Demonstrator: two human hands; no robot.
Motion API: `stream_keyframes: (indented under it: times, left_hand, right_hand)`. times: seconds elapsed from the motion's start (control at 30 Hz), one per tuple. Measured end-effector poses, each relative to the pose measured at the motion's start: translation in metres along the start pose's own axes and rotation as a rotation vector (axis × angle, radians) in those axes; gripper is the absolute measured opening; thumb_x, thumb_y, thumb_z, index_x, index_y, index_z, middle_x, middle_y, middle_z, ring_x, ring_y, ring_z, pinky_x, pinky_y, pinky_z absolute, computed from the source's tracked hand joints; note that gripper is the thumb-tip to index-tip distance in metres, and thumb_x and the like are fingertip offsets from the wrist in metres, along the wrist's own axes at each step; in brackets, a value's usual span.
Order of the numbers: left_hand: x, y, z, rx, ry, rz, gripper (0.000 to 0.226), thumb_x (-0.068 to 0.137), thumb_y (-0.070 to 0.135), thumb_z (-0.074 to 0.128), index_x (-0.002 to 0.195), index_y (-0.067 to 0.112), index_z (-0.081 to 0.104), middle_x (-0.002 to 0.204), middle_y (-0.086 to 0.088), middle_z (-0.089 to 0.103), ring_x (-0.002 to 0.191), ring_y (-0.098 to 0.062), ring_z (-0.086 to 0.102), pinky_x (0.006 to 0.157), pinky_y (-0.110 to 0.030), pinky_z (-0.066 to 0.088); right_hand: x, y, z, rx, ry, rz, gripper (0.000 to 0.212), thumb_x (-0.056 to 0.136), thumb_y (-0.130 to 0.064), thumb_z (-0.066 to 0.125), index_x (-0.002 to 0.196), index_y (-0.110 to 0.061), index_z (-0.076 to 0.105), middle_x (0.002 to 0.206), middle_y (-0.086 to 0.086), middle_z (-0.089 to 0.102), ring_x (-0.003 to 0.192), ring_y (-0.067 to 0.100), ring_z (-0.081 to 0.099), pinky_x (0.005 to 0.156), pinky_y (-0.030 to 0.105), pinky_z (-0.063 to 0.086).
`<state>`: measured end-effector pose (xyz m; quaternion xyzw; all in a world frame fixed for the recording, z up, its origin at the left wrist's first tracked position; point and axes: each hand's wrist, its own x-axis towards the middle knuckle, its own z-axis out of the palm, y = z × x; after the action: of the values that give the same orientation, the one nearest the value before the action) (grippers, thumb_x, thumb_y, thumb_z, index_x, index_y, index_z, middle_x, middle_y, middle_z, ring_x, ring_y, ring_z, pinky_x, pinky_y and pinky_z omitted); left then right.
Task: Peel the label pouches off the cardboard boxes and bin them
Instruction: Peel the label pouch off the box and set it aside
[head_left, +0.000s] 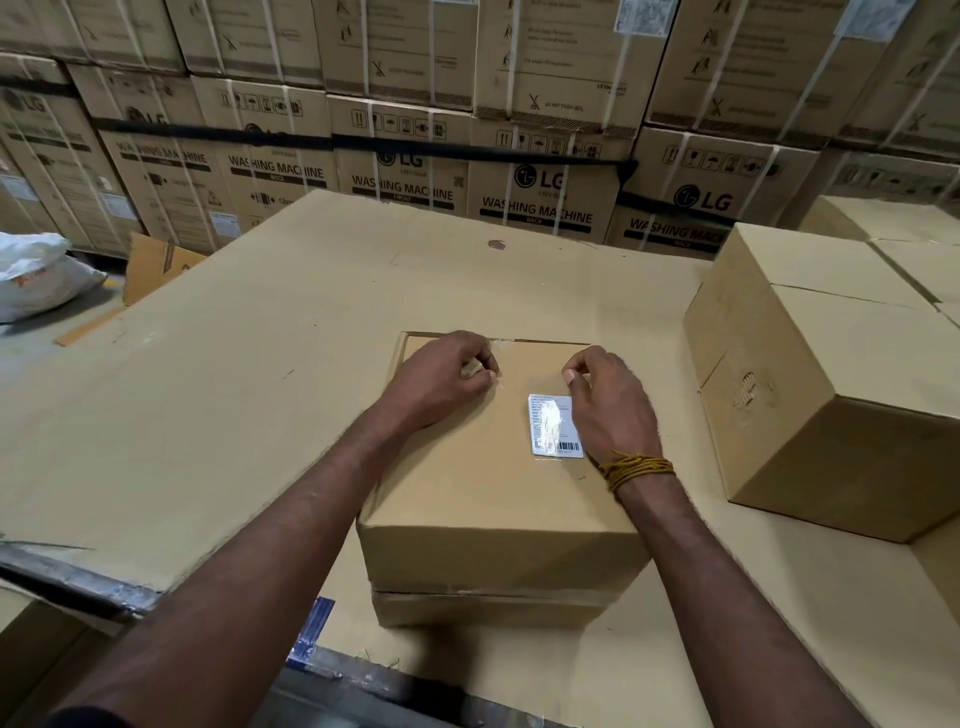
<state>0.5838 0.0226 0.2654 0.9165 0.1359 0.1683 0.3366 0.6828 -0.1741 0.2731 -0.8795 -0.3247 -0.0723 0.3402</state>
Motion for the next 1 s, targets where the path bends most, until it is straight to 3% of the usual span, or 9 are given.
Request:
stream_keyframes:
  times: [0.17,0.37,0.63,0.83,1.0]
  left_hand:
    - [-0.002,0.005,-0.002,0.017,0.006,0.022,0.009,0.084,0.037,0.060,0.086,0.030,0.066,0.107,0.012,0.066,0.099,-0.009,0.060,0.088,-0.043,0.050]
    - [-0.007,0.015,-0.003,-0.135,-0.039,0.058,0.024,0.093,0.044,0.062,0.095,0.022,0.071,0.102,0.014,0.071,0.101,-0.008,0.064,0.094,-0.042,0.051]
    - [-0.019,0.044,0.003,-0.346,-0.208,-0.011,0.019,0.094,0.038,0.067,0.103,0.022,0.073,0.101,0.018,0.071,0.087,0.006,0.061,0.078,-0.013,0.041]
    - [-0.024,0.057,0.008,-0.511,-0.260,-0.098,0.024,0.093,0.031,0.071,0.102,0.009,0.071,0.083,0.009,0.071,0.067,-0.009,0.054,0.060,-0.018,0.041]
    - [-0.027,0.060,0.014,-0.506,-0.249,-0.118,0.020,0.091,0.030,0.072,0.094,0.009,0.073,0.092,-0.004,0.077,0.078,-0.019,0.066,0.074,-0.034,0.046]
  right_hand:
    - [0.000,0.001,-0.002,0.070,0.005,0.019,0.007,0.102,-0.024,0.045,0.098,-0.025,0.051,0.076,0.000,0.062,0.071,0.026,0.061,0.061,0.039,0.048]
    - [-0.002,0.001,-0.005,0.168,0.059,-0.042,0.005,0.102,-0.024,0.049,0.102,-0.023,0.053,0.072,-0.004,0.056,0.066,0.018,0.057,0.057,0.035,0.044]
    - [-0.004,0.003,-0.008,0.185,0.151,-0.137,0.004,0.102,-0.021,0.049,0.103,-0.022,0.053,0.068,0.003,0.056,0.064,0.025,0.060,0.048,0.034,0.038]
    - [-0.006,0.002,-0.009,0.206,0.196,-0.164,0.004,0.102,-0.021,0.050,0.104,-0.021,0.054,0.070,0.001,0.058,0.062,0.022,0.057,0.051,0.040,0.045]
    - [-0.006,0.002,-0.008,0.209,0.196,-0.177,0.006,0.102,-0.020,0.050,0.106,-0.021,0.055,0.068,0.000,0.057,0.059,0.019,0.055,0.050,0.038,0.045]
